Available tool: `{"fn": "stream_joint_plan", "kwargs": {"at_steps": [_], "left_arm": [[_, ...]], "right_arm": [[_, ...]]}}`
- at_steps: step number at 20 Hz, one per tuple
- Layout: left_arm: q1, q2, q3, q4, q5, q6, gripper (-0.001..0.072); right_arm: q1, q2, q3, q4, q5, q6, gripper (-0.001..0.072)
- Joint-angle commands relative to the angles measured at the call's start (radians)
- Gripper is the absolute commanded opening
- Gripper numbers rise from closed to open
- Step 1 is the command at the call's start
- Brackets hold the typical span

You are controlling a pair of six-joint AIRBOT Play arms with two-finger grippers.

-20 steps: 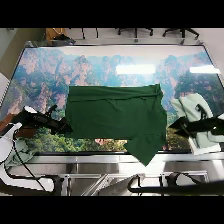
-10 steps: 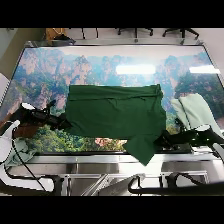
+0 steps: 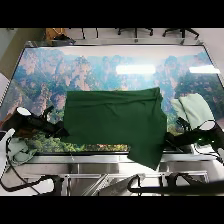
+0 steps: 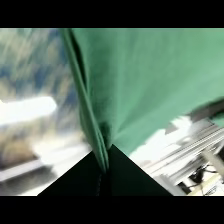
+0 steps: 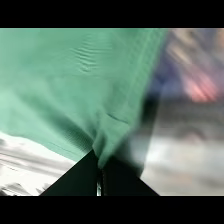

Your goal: Fold the shirts.

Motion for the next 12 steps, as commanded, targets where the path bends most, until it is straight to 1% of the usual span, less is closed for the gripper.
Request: {"fn": "stream_joint_plan", "kwargs": {"at_steps": [1, 3, 4, 6, 8, 10, 12], "left_arm": [[0.018, 0.123, -0.089, 0.103, -0.074, -0.081, 0.0017], [0.018, 0.168, -0.086, 0.111, -0.072, -0.082, 0.0017], [0.017, 0.179, -0.068, 0.11, -0.068, -0.087, 0.0017], [0.009, 0.174, 0.008, 0.104, -0.048, -0.088, 0.0018], [-0.013, 0.127, 0.111, 0.103, -0.032, -0.106, 0.0017], [-0.057, 0.05, 0.22, 0.103, -0.023, -0.11, 0.0017], [-0.098, -0.035, 0.322, 0.104, 0.02, -0.11, 0.0018]], "right_arm": [[0.001, 0.127, 0.006, -0.2, 0.107, 0.134, 0.0022], [0.001, 0.176, 0.032, -0.193, 0.067, 0.119, 0.0021], [0.001, 0.185, 0.066, -0.176, 0.021, 0.08, 0.0022], [0.002, 0.161, 0.153, -0.066, -0.114, -0.052, 0.0022], [0.003, 0.084, 0.235, 0.096, -0.236, -0.19, 0.0022], [0.003, -0.039, 0.306, 0.271, -0.322, -0.342, 0.0022], [0.003, -0.172, 0.361, 0.412, -0.387, -0.452, 0.0022]]}}
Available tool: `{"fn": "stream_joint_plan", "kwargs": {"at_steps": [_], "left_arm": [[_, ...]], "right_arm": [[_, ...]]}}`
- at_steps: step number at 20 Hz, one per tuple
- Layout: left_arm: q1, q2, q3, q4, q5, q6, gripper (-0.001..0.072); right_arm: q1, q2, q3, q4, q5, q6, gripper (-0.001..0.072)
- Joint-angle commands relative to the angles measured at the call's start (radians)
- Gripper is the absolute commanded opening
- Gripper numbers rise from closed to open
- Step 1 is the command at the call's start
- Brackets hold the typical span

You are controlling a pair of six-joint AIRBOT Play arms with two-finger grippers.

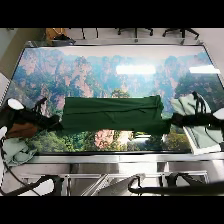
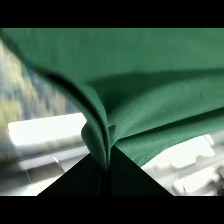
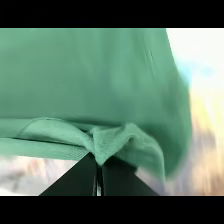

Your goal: Fold the shirts.

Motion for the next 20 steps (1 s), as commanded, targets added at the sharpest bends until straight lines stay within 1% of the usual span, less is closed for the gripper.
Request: {"fn": "stream_joint_plan", "kwargs": {"at_steps": [1, 3, 6, 8, 10, 11, 12, 13, 14, 16, 17, 20], "left_arm": [[-0.062, -0.134, 0.182, 0.005, 0.072, -0.011, 0.0018], [-0.08, -0.221, 0.272, 0.005, 0.11, -0.019, 0.0018], [-0.105, -0.357, 0.385, 0.005, 0.121, -0.018, 0.0019], [-0.122, -0.438, 0.438, 0.005, 0.122, -0.019, 0.0019], [-0.13, -0.499, 0.484, 0.005, 0.104, -0.019, 0.0023], [-0.13, -0.517, 0.506, 0.004, 0.086, -0.019, 0.0109], [-0.131, -0.525, 0.526, 0.003, 0.064, -0.019, 0.0554], [-0.13, -0.526, 0.546, 0.004, 0.042, -0.026, 0.0691], [-0.13, -0.525, 0.57, 0.005, 0.013, -0.026, 0.069], [-0.129, -0.525, 0.622, 0.007, -0.044, -0.026, 0.069], [-0.129, -0.525, 0.645, 0.005, -0.063, -0.028, 0.069], [-0.129, -0.525, 0.707, 0.005, -0.104, -0.045, 0.069]], "right_arm": [[0.001, -0.207, 0.111, 0.296, -0.169, -0.246, 0.0022], [0.001, -0.329, 0.16, 0.385, -0.192, -0.328, 0.0022], [0.001, -0.477, 0.2, 0.483, -0.199, -0.434, 0.0023], [0.001, -0.537, 0.201, 0.526, -0.203, -0.478, 0.0023], [-0.002, -0.559, 0.202, 0.518, -0.203, -0.501, 0.0039], [-0.008, -0.555, 0.211, 0.487, -0.2, -0.501, 0.0205], [-0.018, -0.545, 0.225, 0.44, -0.19, -0.5, 0.0331], [-0.029, -0.529, 0.237, 0.381, -0.187, -0.494, 0.0396], [-0.038, -0.515, 0.242, 0.33, -0.195, -0.48, 0.04], [-0.051, -0.512, 0.242, 0.279, -0.203, -0.415, 0.0704], [-0.05, -0.523, 0.242, 0.273, -0.189, -0.386, 0.0704], [-0.032, -0.579, 0.242, 0.292, -0.142, -0.38, 0.0704]]}}
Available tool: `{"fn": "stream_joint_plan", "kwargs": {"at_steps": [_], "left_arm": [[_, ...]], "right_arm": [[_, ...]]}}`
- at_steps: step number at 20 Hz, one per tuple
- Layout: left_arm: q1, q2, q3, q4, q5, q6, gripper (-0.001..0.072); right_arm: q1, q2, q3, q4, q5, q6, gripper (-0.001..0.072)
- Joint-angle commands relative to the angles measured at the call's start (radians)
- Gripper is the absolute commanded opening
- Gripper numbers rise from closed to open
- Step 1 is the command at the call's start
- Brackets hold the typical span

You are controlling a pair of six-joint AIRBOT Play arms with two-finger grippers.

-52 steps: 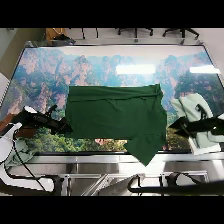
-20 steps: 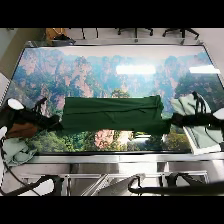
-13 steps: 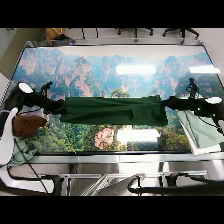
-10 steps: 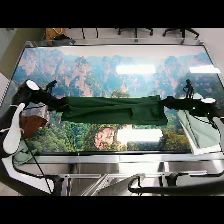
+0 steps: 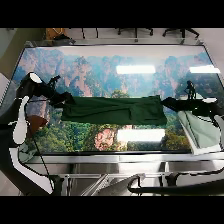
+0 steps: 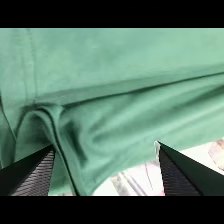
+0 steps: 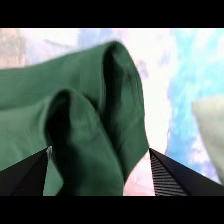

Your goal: Fold the shirts.

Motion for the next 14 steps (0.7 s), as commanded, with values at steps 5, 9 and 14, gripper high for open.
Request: {"fn": "stream_joint_plan", "kwargs": {"at_steps": [5, 9, 14], "left_arm": [[-0.006, -0.005, 0.18, -0.018, -0.085, -0.042, 0.0689], [-0.032, -0.005, 0.241, -0.165, -0.059, -0.037, 0.0215], [-0.184, -0.006, 0.193, -0.184, 0.063, -0.025, 0.0018]], "right_arm": [[0.095, -0.084, 0.003, -0.021, 0.018, 0.03, 0.0648], [0.114, -0.089, 0.01, 0.007, 0.012, 0.031, 0.0022], [0.113, -0.02, 0.122, 0.013, 0.145, 0.076, 0.0021]]}}
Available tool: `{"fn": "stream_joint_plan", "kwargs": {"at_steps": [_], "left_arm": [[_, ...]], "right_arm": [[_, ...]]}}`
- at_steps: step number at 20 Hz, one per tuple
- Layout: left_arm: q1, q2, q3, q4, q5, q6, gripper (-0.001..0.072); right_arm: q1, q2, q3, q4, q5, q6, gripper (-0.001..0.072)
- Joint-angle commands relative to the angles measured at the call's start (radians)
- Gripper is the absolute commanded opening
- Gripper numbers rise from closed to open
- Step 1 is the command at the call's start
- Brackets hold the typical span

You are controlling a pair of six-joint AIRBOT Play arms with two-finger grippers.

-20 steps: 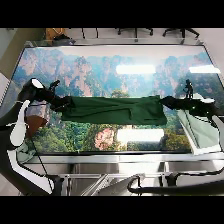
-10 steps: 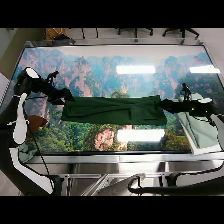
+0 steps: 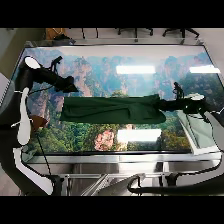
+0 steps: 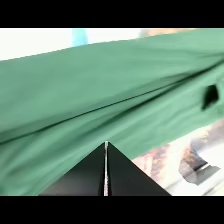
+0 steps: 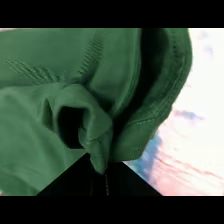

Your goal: Fold the shirts.

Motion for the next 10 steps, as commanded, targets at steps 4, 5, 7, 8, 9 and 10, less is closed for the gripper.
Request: {"fn": "stream_joint_plan", "kwargs": {"at_steps": [4, 5, 7, 8, 9, 10], "left_arm": [[-0.346, -0.013, -0.185, -0.021, 0.368, 0.048, 0.0018], [-0.413, -0.032, -0.204, -0.021, 0.449, 0.048, 0.0018], [-0.542, -0.099, -0.193, -0.021, 0.56, 0.047, 0.0018], [-0.592, -0.142, -0.162, -0.021, 0.58, 0.046, 0.0018], [-0.638, -0.193, -0.113, -0.022, 0.587, 0.032, 0.0018], [-0.673, -0.238, -0.061, -0.022, 0.586, 0.012, 0.0018]], "right_arm": [[0.003, 0.099, 0.255, 0.014, 0.275, 0.157, 0.0021], [0.003, 0.111, 0.306, 0.014, 0.318, 0.189, 0.0021], [0.003, 0.137, 0.403, 0.014, 0.382, 0.26, 0.0021], [0.003, 0.15, 0.447, 0.014, 0.41, 0.295, 0.0021], [0.003, 0.159, 0.481, 0.014, 0.434, 0.328, 0.0021], [0.003, 0.167, 0.506, 0.014, 0.456, 0.35, 0.0021]]}}
